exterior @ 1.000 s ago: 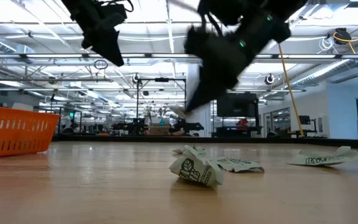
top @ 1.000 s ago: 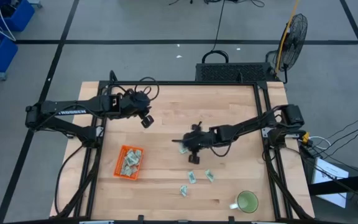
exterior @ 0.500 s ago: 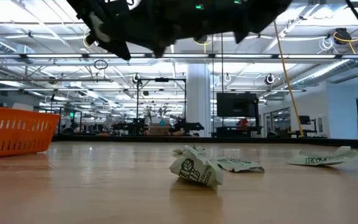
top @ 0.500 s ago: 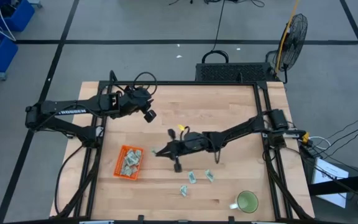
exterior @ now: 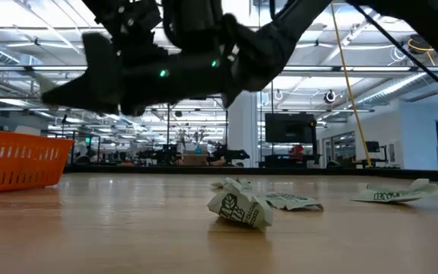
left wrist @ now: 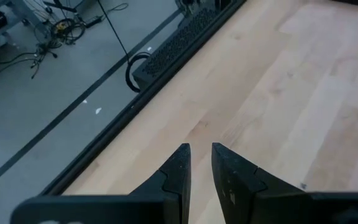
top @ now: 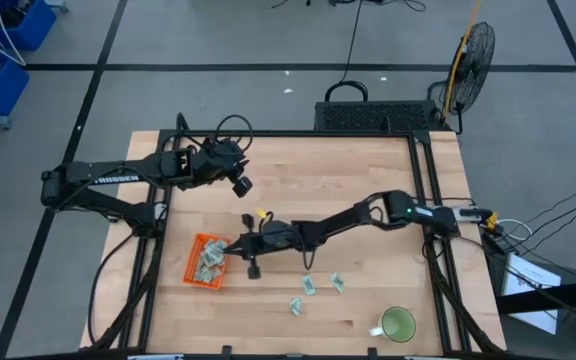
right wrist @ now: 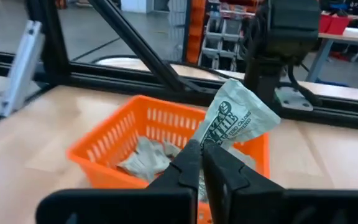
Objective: Pick and place Stevia / Truvia into bins
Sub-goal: Put the white stevia packet into the orange bin
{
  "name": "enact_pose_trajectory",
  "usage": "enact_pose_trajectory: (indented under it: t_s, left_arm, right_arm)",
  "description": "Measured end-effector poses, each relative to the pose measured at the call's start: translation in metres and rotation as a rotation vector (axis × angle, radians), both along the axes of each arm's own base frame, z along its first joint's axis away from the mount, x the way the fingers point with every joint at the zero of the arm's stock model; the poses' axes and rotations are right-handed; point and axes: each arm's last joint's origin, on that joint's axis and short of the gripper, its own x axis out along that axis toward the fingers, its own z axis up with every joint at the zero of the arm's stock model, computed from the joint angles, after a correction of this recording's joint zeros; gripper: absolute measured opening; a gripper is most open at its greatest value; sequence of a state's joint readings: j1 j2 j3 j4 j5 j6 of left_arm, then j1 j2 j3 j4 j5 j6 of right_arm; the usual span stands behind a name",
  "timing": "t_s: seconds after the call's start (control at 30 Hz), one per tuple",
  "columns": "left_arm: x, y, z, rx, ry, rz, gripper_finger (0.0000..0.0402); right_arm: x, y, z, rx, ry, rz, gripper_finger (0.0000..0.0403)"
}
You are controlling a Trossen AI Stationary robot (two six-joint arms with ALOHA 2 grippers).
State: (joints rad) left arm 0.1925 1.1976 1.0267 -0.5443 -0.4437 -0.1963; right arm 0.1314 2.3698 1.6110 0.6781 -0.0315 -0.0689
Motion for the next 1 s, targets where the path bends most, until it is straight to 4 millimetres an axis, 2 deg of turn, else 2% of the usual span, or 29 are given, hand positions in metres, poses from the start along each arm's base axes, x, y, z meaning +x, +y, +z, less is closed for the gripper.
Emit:
enact_pose_trajectory:
  t_s: [0.23, 0.5, 0.67, 0.77, 0.83, 1.0]
  left_arm:
    - [0.0, -0.001, 0.0, -0.004, 0.003, -0.006, 0.0072]
    - [0.0, -0.001, 0.0, -0.004, 0.004, -0.006, 0.0072]
    - [0.0, -0.001, 0.0, -0.001, 0.007, -0.011, 0.0072]
    - [0.0, -0.001, -0.001, -0.003, 0.009, -0.015, 0.0072]
    - [0.0, -0.001, -0.001, -0.008, 0.011, -0.021, 0.0072]
    - [-0.001, -0.002, -0.001, -0.015, 0.019, -0.028, 0.0072]
  right_arm:
    - [0.007, -0.001, -0.018, -0.004, 0.026, -0.003, 0.0025]
    - [0.008, -0.003, -0.016, -0.003, 0.01, -0.008, 0.0074]
    - [0.007, -0.003, -0.017, -0.021, 0.036, -0.005, 0.0086]
    - [0.004, -0.003, -0.004, -0.065, 0.061, 0.004, 0.0083]
    - [0.0, -0.002, 0.014, -0.111, 0.079, 0.014, 0.0079]
    - [-0.02, -0.001, 0.051, -0.166, 0.265, 0.042, 0.0069]
